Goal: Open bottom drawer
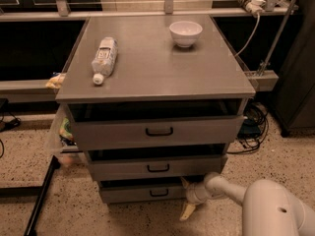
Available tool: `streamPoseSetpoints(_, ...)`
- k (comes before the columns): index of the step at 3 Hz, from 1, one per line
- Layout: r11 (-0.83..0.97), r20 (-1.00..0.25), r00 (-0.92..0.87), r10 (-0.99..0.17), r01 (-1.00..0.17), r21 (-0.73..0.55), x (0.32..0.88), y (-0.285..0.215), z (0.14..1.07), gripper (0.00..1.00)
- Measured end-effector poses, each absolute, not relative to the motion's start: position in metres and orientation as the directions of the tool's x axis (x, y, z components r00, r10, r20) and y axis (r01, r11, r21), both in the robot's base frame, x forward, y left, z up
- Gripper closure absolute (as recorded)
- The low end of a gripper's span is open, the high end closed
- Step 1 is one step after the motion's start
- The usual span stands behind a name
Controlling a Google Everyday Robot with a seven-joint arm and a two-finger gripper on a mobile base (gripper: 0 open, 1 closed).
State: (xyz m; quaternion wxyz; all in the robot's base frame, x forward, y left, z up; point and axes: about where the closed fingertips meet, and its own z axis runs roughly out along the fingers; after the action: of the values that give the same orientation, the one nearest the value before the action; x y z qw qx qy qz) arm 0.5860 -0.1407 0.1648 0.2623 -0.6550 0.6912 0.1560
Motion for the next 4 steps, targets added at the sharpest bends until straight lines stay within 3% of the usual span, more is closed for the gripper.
streamPoseSetpoints(2, 0.084, -0.553, -0.023, -0.833, -0.993, -0.085, 0.578, -0.144, 0.170, 0.00)
streamPoseSetpoints(4, 0.063, -0.515, -0.084, -0.853, -0.996, 0.059, 0.536, -0.156, 0.179, 0.00)
